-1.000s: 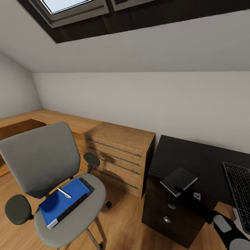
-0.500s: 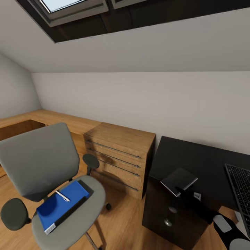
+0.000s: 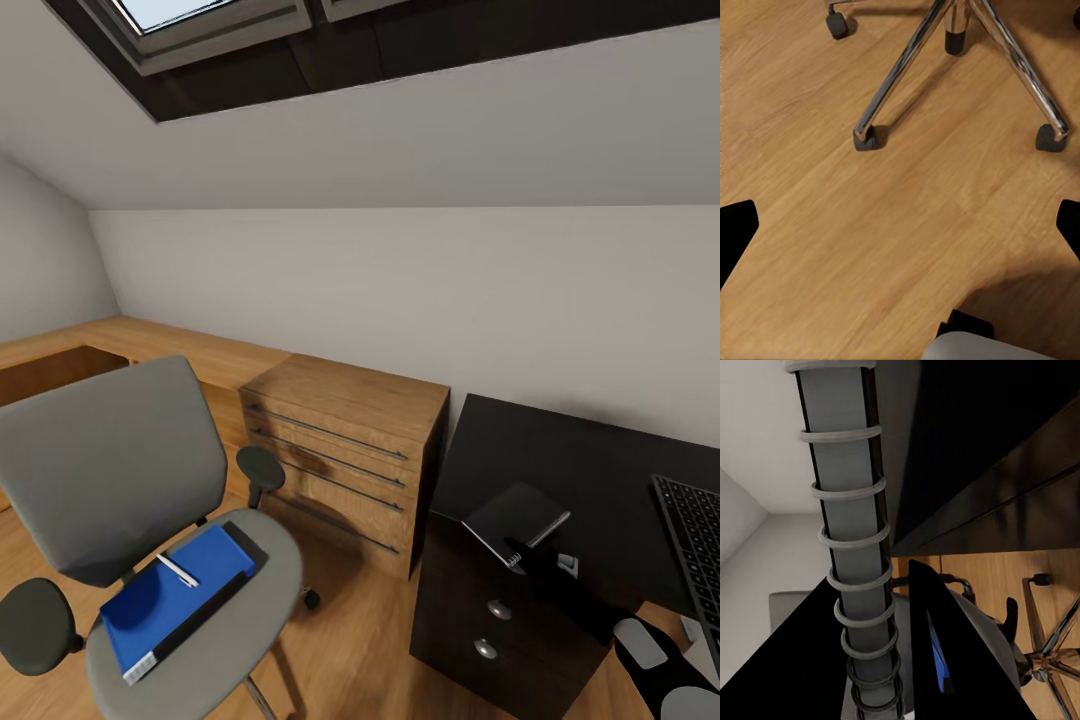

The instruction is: In the bedroom, organize the workspace by keeping the computer under the desk, ensuring the monitor is on the desk, placing the keyboard on the desk next to the monitor, placing the mouse on the desk next to the keyboard, moving the folder from the swivel chair onto the desk next to the mouse, stacking the notebook on top of the folder with the pen on top of the notebook, and positioning the swivel chair next to the desk.

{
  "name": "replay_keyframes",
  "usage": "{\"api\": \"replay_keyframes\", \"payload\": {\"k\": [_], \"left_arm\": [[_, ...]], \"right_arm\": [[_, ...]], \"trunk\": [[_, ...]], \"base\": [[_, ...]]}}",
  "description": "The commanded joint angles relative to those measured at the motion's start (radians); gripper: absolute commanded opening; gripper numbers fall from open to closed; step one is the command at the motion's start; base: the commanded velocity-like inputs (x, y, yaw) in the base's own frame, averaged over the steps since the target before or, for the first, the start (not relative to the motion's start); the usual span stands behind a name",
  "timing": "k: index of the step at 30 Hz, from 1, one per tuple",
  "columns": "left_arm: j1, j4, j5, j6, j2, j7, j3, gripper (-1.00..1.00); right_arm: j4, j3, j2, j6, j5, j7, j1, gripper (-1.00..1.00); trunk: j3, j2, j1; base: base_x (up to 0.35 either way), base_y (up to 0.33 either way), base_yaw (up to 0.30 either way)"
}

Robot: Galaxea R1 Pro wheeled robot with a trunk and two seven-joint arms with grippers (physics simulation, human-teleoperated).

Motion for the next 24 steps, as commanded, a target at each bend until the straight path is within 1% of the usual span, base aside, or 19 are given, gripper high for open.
{"api": "replay_keyframes", "payload": {"k": [1, 24], "left_arm": [[0.0, -0.002, -0.006, -0.001, 0.0, 0.001, 0.007, 1.0], [0.0, -0.002, -0.004, -0.001, -0.001, 0.002, 0.009, 1.0]], "right_arm": [[0.003, 0.0, 0.0, -0.016, 0.026, -0.003, 0.0, -1.0], [0.003, 0.0, 0.0, -0.015, 0.025, -0.003, 0.0, -1.0]], "trunk": [[-0.001, 0.0, 0.0], [-0.001, 0.0, 0.0]], "base": [[0.003, 0.0, 0.0], [0.0, 0.0, 0.0]]}}
